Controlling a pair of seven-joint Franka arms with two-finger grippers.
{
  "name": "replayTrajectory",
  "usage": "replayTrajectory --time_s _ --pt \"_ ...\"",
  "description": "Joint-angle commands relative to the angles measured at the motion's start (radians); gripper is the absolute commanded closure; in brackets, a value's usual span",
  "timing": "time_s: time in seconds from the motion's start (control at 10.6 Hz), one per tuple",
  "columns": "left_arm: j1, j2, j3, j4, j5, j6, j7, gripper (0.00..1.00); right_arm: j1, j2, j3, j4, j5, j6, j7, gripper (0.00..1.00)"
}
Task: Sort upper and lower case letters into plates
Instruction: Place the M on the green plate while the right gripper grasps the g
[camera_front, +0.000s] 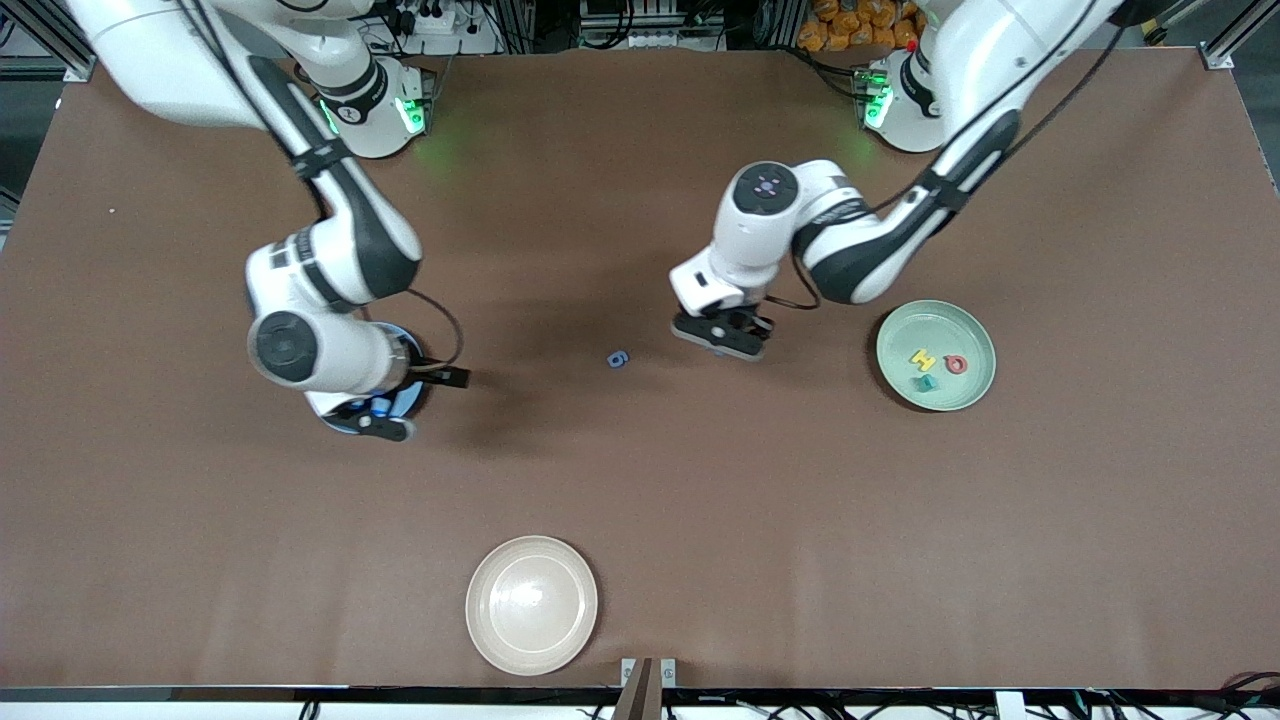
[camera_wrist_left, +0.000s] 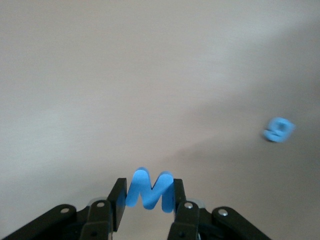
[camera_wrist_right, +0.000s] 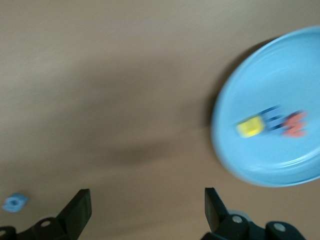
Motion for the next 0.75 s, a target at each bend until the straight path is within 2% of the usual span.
replayTrajectory --time_s 0.0,0.09,0.28,0.38,0.47,0.66 --pt "0.188 -0.035 -0.082 -0.026 -0.018 -0.102 0.05 1.0 0.126 0.032 0.003 0.012 -0.021 0.047 0.236 0.0" --pt "0.262 -0.035 -0.099 -0.024 -0.018 -0.142 0.077 1.0 0.177 0.052 0.0 0.013 -0.034 0.058 0.352 0.0" --pt "0.377 -0.029 -0.099 -0.031 -0.021 -0.196 0.172 1.0 0.231 0.107 0.003 0.013 -0.054 0.188 0.575 0.0" --pt "0.436 -0.025 -0.099 -0.062 -0.023 -0.201 0.176 1.0 0.243 0.142 0.004 0.022 -0.059 0.259 0.707 0.0" --pt "0.477 -0.025 -0.101 -0.078 -0.023 -0.202 0.177 1.0 0.283 0.162 0.003 0.045 -0.067 0.285 0.801 0.0" --pt "0.525 -0.036 -0.099 -0.122 -0.023 -0.207 0.177 1.0 0.294 0.176 0.0 0.056 -0.087 0.293 0.899 0.0"
